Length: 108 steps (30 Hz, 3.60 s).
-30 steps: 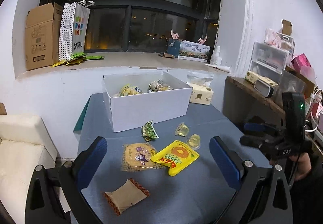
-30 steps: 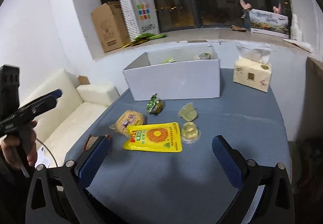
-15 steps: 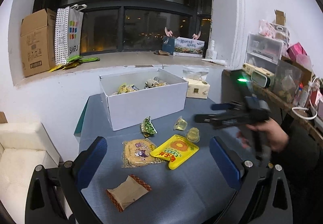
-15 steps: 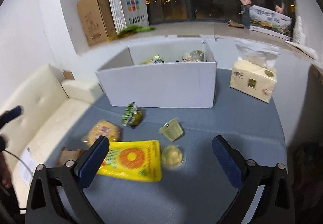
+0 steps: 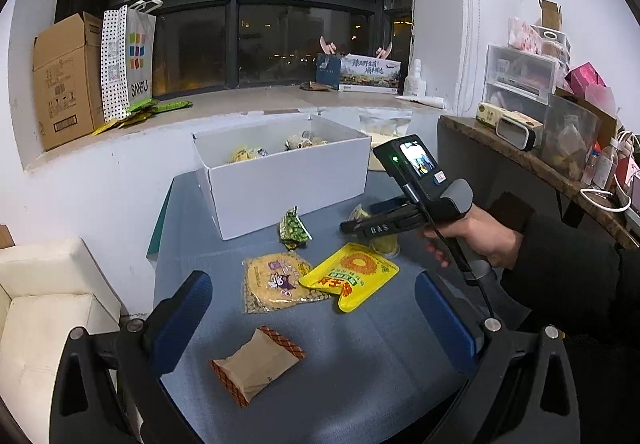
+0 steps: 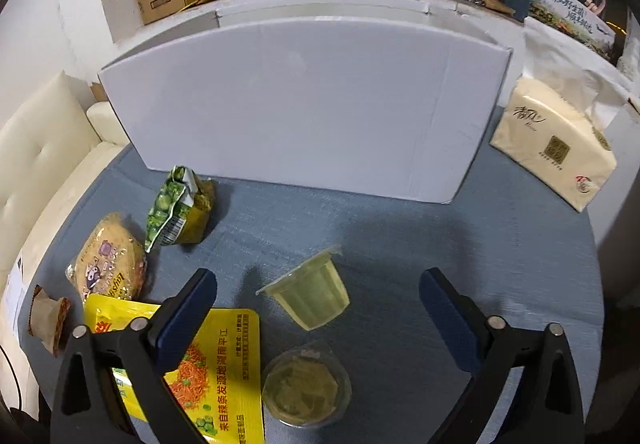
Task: Organize snacks
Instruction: 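Grasp a jelly cup with the right tool while the left tool grasps the brown-edged bread bag, then lower the jelly cup and bread bag into the white box and release both, then move both tools back from the box toward the remaining snacks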
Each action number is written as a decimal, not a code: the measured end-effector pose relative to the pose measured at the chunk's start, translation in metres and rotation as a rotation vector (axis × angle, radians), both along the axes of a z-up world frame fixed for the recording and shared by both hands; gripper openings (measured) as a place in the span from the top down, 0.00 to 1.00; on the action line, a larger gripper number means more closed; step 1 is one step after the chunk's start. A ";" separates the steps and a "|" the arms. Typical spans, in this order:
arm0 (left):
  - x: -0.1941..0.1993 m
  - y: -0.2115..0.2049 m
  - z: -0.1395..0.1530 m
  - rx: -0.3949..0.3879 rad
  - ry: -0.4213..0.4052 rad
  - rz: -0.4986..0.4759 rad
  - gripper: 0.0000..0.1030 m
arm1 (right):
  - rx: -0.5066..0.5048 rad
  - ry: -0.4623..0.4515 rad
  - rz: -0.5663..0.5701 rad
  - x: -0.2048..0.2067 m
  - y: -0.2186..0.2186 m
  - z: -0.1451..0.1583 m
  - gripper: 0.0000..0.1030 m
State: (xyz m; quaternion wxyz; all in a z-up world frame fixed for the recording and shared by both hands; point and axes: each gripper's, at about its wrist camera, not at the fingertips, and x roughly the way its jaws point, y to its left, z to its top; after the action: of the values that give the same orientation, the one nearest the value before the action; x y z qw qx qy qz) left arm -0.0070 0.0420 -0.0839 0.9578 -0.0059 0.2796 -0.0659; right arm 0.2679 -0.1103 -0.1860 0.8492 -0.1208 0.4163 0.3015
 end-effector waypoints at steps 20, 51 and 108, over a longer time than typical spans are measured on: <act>0.050 0.033 -0.092 0.136 0.339 -0.271 0.00 | 0.242 -0.068 0.072 -0.081 -0.054 0.067 0.52; 0.114 0.043 0.056 -0.249 -0.097 -0.011 0.53 | 0.366 -0.179 0.068 -0.098 -0.057 0.125 0.52; 0.030 0.017 0.044 -0.143 -0.137 0.076 0.00 | 0.490 -0.262 0.054 -0.144 -0.099 0.157 0.00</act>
State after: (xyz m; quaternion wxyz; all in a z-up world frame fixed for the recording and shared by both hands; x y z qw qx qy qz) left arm 0.0229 0.0595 -0.0400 0.9736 -0.0801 0.2078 -0.0497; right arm 0.1241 -0.2097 -0.0292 0.8914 0.0391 0.2141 0.3975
